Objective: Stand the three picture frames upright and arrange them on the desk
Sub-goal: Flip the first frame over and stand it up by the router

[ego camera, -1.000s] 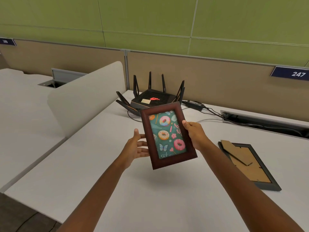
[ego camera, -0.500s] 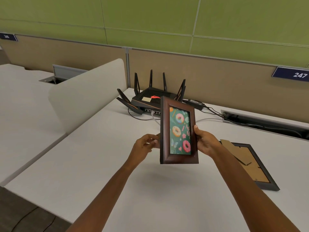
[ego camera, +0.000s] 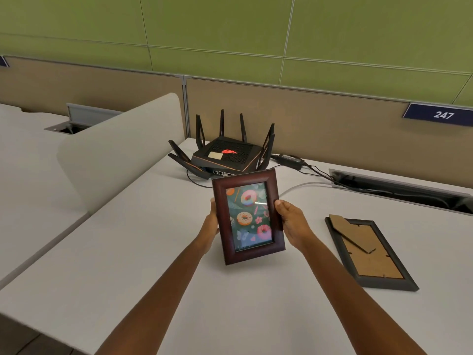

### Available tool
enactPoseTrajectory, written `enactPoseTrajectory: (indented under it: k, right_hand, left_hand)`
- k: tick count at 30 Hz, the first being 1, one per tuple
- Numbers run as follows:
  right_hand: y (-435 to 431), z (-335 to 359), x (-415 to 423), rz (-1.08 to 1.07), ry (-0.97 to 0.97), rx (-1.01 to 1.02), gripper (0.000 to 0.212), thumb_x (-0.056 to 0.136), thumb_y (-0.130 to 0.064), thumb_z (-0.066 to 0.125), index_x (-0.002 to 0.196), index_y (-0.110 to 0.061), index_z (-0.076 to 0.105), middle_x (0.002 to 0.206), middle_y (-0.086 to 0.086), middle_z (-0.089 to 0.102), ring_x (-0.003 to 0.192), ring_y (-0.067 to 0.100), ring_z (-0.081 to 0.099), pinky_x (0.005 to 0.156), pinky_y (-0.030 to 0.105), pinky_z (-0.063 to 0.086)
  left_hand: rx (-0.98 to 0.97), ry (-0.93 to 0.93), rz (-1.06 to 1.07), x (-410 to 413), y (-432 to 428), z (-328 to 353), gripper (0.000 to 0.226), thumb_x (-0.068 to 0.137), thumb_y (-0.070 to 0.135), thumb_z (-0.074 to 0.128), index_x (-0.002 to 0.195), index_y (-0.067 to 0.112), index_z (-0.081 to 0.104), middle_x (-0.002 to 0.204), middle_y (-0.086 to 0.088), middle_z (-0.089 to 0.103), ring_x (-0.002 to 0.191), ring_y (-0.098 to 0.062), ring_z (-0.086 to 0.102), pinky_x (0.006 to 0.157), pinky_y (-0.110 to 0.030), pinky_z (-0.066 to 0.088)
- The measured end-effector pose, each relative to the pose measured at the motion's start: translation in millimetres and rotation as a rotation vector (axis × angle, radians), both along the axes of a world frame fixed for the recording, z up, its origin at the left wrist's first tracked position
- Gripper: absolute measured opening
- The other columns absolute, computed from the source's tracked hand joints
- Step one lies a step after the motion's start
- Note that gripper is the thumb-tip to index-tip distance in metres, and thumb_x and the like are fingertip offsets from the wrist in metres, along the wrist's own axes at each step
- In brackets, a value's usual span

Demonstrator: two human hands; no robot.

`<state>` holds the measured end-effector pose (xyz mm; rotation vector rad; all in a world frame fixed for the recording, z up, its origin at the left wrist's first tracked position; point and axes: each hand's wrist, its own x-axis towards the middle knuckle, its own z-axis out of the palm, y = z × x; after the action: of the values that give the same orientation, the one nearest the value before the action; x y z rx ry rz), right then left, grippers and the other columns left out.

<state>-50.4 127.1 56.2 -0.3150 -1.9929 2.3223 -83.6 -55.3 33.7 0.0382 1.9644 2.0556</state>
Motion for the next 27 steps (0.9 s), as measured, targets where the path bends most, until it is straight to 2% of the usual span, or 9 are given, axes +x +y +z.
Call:
enactPoseTrajectory:
  k: [4,7,10,14,17,21,24,27]
  right_hand:
    - [-5,-12,-6,-0.035,0.003,0.016,0.025,0.095,-0.021,0.042,0.089,-0.001,0.055,0.086,0.012,0.062,0.084,0.026,0.057,0.075,0.035,0.049]
    - [-8,-19,-9,-0.055,-0.007,0.010,0.026,0.095,-0.022,0.040,0.092,0.001,0.053,0.096,0.015,0.060,0.090,0.028,0.055,0.076,0.036,0.048]
    - [-9,-23,-12,-0.063,-0.029,0.011,0.027,0.096,-0.023,0.039,0.093,0.000,0.053,0.098,0.014,0.060,0.093,0.027,0.055,0.076,0.034,0.048]
    - [-8,-26,-14,-0.059,-0.036,0.027,0.027,0.096,-0.025,0.038,0.093,-0.002,0.052,0.086,0.006,0.062,0.088,0.022,0.058,0.072,0.029,0.049]
    - [-6,-29,-14,-0.065,-0.029,0.024,0.026,0.096,-0.024,0.039,0.089,-0.003,0.053,0.083,0.005,0.062,0.078,0.017,0.059,0.068,0.028,0.047]
    - [-4,-33,-13,-0.065,-0.017,0.010,0.028,0.096,-0.023,0.040,0.076,-0.011,0.055,0.082,0.005,0.063,0.076,0.015,0.059,0.066,0.026,0.049]
    - [-3,-34,-12,-0.047,-0.013,0.017,0.026,0.095,-0.024,0.040,0.078,-0.012,0.056,0.083,0.002,0.065,0.075,0.011,0.063,0.061,0.020,0.052]
    - [-3,-35,-11,-0.034,-0.009,0.018,0.025,0.095,-0.025,0.041,0.088,-0.007,0.055,0.085,0.002,0.065,0.076,0.011,0.064,0.064,0.022,0.054]
  left_hand:
    - [0.033,-0.023,0.025,-11,2,-4,0.056,0.093,0.050,0.004,0.111,0.030,0.054,0.119,-0.006,0.060,0.095,-0.017,0.059,0.083,-0.028,0.046]
    - [0.013,-0.039,0.041,-18,2,-6,0.054,0.093,0.051,0.005,0.099,0.034,0.057,0.107,-0.002,0.061,0.088,-0.016,0.061,0.076,-0.025,0.049]
    - [0.015,-0.060,0.046,-23,3,-11,0.056,0.093,0.050,0.005,0.103,0.031,0.057,0.108,-0.004,0.062,0.087,-0.018,0.062,0.071,-0.024,0.051]
    - [0.033,-0.091,0.058,-26,5,-15,0.065,0.093,0.051,0.005,0.121,0.018,0.055,0.122,-0.014,0.061,0.094,-0.023,0.060,0.084,-0.035,0.048]
    - [0.040,-0.095,0.061,-24,6,-14,0.066,0.093,0.051,0.005,0.122,0.016,0.053,0.126,-0.016,0.059,0.096,-0.024,0.060,0.086,-0.036,0.047]
    - [0.064,-0.099,0.068,-22,7,-17,0.064,0.094,0.050,0.005,0.119,0.019,0.054,0.126,-0.017,0.058,0.097,-0.025,0.059,0.089,-0.038,0.046]
    - [0.078,-0.106,0.066,-18,8,-20,0.066,0.093,0.050,0.004,0.123,0.016,0.052,0.127,-0.018,0.057,0.100,-0.027,0.059,0.092,-0.040,0.046]
    - [0.061,-0.121,0.084,-14,7,-21,0.067,0.093,0.049,0.004,0.125,0.014,0.051,0.127,-0.018,0.057,0.107,-0.031,0.058,0.093,-0.040,0.045]
